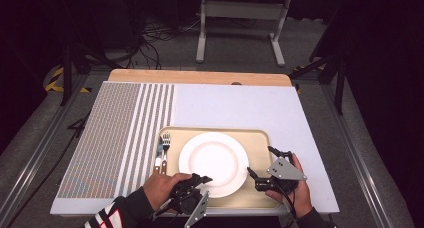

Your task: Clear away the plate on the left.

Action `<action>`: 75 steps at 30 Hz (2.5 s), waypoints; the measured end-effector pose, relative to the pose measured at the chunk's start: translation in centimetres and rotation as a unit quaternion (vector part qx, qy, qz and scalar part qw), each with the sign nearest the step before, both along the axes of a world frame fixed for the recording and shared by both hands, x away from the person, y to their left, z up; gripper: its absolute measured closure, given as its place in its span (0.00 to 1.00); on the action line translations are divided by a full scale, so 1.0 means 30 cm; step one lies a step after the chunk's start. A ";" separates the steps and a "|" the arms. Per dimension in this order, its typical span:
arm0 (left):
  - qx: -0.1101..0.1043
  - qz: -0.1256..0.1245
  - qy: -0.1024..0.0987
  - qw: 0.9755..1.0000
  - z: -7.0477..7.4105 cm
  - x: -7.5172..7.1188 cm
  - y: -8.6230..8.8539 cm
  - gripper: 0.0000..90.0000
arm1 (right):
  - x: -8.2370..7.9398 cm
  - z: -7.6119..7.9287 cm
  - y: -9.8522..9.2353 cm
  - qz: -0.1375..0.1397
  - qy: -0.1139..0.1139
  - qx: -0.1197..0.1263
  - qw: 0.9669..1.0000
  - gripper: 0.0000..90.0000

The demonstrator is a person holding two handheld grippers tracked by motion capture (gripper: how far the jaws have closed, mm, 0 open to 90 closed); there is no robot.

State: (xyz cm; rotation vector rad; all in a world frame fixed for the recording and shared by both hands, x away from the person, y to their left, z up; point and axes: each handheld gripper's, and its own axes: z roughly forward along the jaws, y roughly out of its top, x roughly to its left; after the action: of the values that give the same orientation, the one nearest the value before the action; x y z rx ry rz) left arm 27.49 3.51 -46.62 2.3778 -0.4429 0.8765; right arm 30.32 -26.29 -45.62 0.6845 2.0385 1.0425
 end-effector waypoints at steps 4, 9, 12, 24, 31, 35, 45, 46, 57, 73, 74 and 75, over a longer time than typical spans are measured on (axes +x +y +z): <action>-0.010 0.004 0.014 1.000 0.006 0.010 0.009 0.52 | 0.000 -0.001 0.002 0.002 0.002 0.000 1.000 0.10; -0.026 0.024 0.028 0.999 0.011 0.021 0.014 0.42 | 0.001 -0.001 0.001 0.002 0.003 0.001 1.000 0.10; -0.033 0.036 0.037 0.998 0.015 0.025 0.016 0.32 | 0.001 -0.001 0.001 0.001 0.003 0.001 1.000 0.10; -0.070 0.028 0.072 0.995 0.027 0.031 0.029 0.24 | -0.001 0.001 0.003 0.003 0.001 -0.001 1.000 0.10; -0.081 0.024 0.088 0.993 0.034 0.031 0.035 0.22 | -0.001 0.001 0.002 0.003 0.001 -0.001 1.000 0.10; -0.082 0.019 0.088 0.993 0.040 0.032 0.035 0.21 | -0.001 0.001 0.002 0.003 0.001 -0.002 1.000 0.10; -0.112 0.000 0.101 0.989 0.071 0.034 0.058 0.17 | -0.001 0.002 0.001 0.005 0.001 -0.002 1.000 0.10; -0.115 -0.002 0.100 0.988 0.074 0.035 0.061 0.17 | -0.002 0.003 0.001 0.005 0.001 0.000 1.000 0.10; -0.132 0.012 0.085 0.988 0.089 0.050 0.084 0.15 | -0.003 0.002 0.004 0.007 0.002 -0.002 1.000 0.10; -0.160 0.032 0.087 0.983 0.105 0.087 0.119 0.14 | -0.006 0.005 0.007 0.009 0.001 -0.001 1.000 0.10; -0.161 0.035 0.089 0.982 0.106 0.087 0.122 0.14 | -0.006 0.005 0.007 0.009 0.001 -0.001 1.000 0.10; -0.161 0.036 0.088 0.982 0.108 0.089 0.124 0.14 | -0.006 0.005 0.007 0.009 0.001 -0.001 1.000 0.10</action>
State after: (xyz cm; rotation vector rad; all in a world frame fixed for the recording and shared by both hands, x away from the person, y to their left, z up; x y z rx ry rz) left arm 30.15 7.23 -43.39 2.1575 -0.1341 0.7014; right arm 30.13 -26.08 -45.47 0.6663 2.0506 1.0506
